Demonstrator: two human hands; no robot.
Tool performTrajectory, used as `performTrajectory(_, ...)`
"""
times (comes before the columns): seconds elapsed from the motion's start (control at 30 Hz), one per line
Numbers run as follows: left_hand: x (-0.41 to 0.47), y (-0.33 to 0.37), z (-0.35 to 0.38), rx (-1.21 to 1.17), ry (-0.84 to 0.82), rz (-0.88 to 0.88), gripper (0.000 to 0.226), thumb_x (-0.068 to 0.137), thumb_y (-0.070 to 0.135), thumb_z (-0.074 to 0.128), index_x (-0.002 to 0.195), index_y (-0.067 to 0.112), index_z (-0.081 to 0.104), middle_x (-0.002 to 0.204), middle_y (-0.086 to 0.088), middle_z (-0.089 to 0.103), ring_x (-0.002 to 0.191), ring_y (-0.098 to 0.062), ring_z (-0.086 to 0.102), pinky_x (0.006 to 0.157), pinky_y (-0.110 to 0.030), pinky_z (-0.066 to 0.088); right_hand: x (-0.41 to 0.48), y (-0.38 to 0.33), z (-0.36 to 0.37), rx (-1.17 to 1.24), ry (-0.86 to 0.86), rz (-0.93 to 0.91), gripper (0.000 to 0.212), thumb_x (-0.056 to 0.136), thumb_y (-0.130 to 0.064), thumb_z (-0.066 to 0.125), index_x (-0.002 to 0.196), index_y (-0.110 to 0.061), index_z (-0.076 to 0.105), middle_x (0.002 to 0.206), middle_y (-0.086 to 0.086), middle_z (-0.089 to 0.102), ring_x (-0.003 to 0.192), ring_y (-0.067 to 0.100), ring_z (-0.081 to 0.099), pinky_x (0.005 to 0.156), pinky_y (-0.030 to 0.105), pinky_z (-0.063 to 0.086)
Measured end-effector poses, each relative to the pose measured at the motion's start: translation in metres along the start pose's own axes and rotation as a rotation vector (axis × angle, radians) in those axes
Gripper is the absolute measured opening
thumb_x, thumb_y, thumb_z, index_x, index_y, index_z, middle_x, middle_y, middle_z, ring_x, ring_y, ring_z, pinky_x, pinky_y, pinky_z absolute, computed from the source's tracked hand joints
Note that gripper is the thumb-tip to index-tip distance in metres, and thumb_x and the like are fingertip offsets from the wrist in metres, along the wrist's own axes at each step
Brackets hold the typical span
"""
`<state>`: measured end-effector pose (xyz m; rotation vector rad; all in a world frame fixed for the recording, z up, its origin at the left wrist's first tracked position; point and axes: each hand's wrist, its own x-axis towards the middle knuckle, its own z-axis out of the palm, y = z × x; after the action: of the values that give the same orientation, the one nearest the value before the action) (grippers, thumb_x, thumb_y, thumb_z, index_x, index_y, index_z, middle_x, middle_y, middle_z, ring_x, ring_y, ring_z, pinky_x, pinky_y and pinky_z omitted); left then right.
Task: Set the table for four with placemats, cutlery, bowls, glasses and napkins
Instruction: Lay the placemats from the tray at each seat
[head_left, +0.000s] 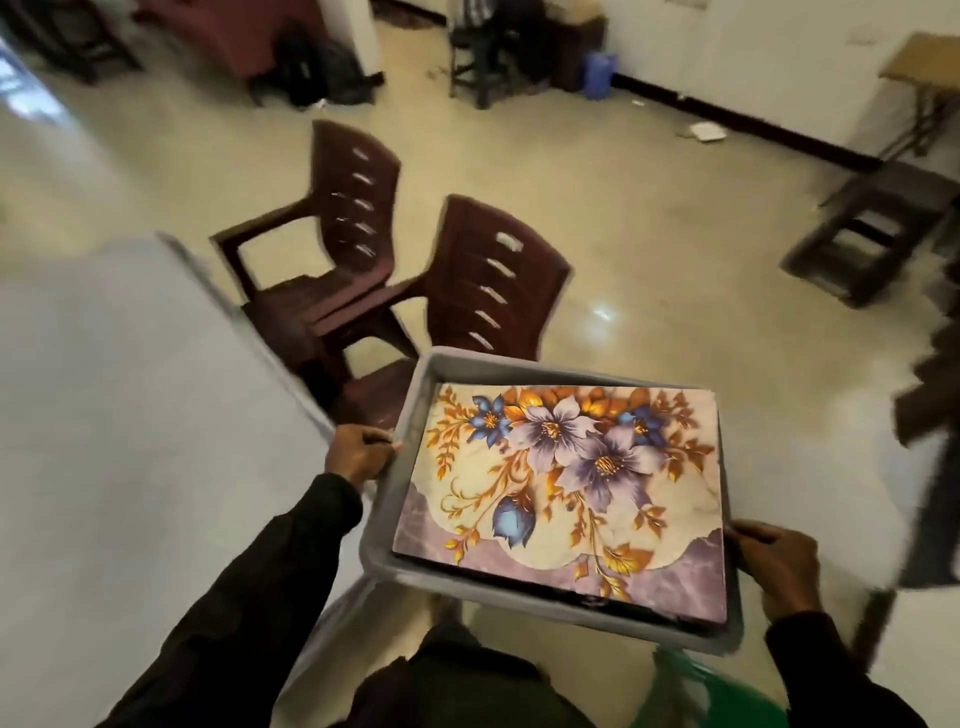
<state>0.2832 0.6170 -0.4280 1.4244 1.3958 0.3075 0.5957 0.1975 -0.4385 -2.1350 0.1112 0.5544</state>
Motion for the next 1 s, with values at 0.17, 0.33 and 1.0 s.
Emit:
performTrajectory(0.17,-0.001,-0.060,-0.113,-0.179,0.199,-0.107,0.009,0.082,-0.002,0.077,0.091,-0.002,0.075,0.086,-0.017,0.073,0.080,-0.032,0.070,0.072,-0.040,0.060,-0.010,-0.087,0.106,-0.039,-0.213,-0.158,0.029,0.073,0.001,0.086,0.101,0.003,0.076,0.086,0.019,0.075,0.077,0.034,0.072,0.081,0.048,0.062)
performTrajectory(0.33,0.004,-0.116,-0.218,-0.290,0.363,-0.194,0.005,0.080,0.000,0.080,0.082,0.004,0.077,0.087,-0.016,0.075,0.085,-0.036,0.073,0.076,-0.046,0.063,-0.040,-0.151,0.233,-0.126,-0.382,-0.309,0.022,0.074,0.005,0.083,0.095,0.001,0.078,0.078,0.012,0.075,0.071,0.029,0.068,0.067,0.037,0.062)
performTrajectory(1.0,0.092,-0.267,-0.518,-0.551,0.741,-0.451,0.015,0.084,-0.002,0.079,0.076,0.007,0.069,0.089,-0.015,0.071,0.092,-0.035,0.069,0.083,-0.046,0.059,-0.210,-0.290,0.654,-0.426,-0.631,-0.519,0.013,0.082,-0.001,0.079,0.094,0.005,0.078,0.089,0.019,0.075,0.071,0.026,0.065,0.074,0.035,0.057)
